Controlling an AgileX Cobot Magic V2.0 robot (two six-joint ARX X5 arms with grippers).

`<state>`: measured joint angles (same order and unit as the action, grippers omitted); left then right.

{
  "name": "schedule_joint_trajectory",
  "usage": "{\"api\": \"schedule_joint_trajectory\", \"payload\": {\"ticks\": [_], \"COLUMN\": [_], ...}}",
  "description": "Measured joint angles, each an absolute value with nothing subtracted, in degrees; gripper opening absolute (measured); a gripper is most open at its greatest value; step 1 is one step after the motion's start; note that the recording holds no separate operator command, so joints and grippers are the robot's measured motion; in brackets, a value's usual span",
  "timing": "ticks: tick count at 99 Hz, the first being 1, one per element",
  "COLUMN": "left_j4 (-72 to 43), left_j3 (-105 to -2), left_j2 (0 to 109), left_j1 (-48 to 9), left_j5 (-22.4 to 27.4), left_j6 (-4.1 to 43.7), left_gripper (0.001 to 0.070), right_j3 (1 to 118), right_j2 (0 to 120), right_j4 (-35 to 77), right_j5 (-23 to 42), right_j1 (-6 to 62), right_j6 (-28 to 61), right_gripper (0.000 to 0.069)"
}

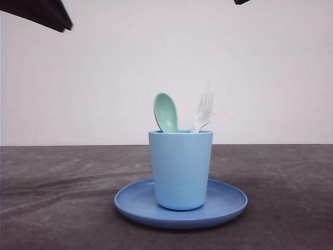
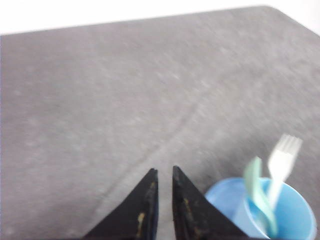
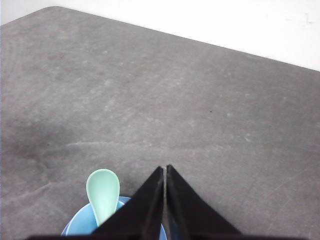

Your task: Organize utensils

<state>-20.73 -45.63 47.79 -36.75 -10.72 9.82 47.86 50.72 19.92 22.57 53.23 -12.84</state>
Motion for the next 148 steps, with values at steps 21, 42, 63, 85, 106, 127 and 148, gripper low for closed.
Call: {"api": "schedule_joint_trajectory", "payload": {"ticks": [21, 42, 63, 85, 106, 127, 148], "left_j4": [-16.93, -9.02, -8.60, -10.28, -12.69, -12.69, -12.01], "left_j3": [-38.54, -24.99, -12.45, -4.73, -2.70, -2.70, -2.55], "left_j2": [42.13, 31.59, 18.65, 7.44, 2.70, 0.67, 0.25], "left_j1": [-26.57, -17.87, -11.27, -7.35, -5.74, -5.52, -5.54], "left_j5": [-10.15, -6.33, -6.07, -6.07, -5.93, -5.96, -5.98], "left_j6": [8.82, 6.37, 5.48, 4.69, 3.88, 2.22, 2.11], "left_gripper": [0.0026, 0.0026, 0.0026, 0.0026, 0.0026, 0.0026, 0.0026], "right_j3": [47.86, 47.86, 47.86, 47.86, 47.86, 47.86, 47.86], "right_j2": [50.72, 50.72, 50.72, 50.72, 50.72, 50.72, 50.74], "right_j4": [19.92, 19.92, 19.92, 19.92, 19.90, 19.92, 19.88], "right_j5": [22.57, 22.57, 22.57, 22.57, 22.57, 22.57, 22.57], "right_j1": [53.23, 53.23, 53.23, 53.25, 53.23, 53.23, 53.23], "right_j6": [-12.84, -12.82, -12.82, -12.82, -12.84, -12.82, -12.82], "right_gripper": [0.0007, 0.0007, 0.0007, 0.0007, 0.0007, 0.0007, 0.0007]}}
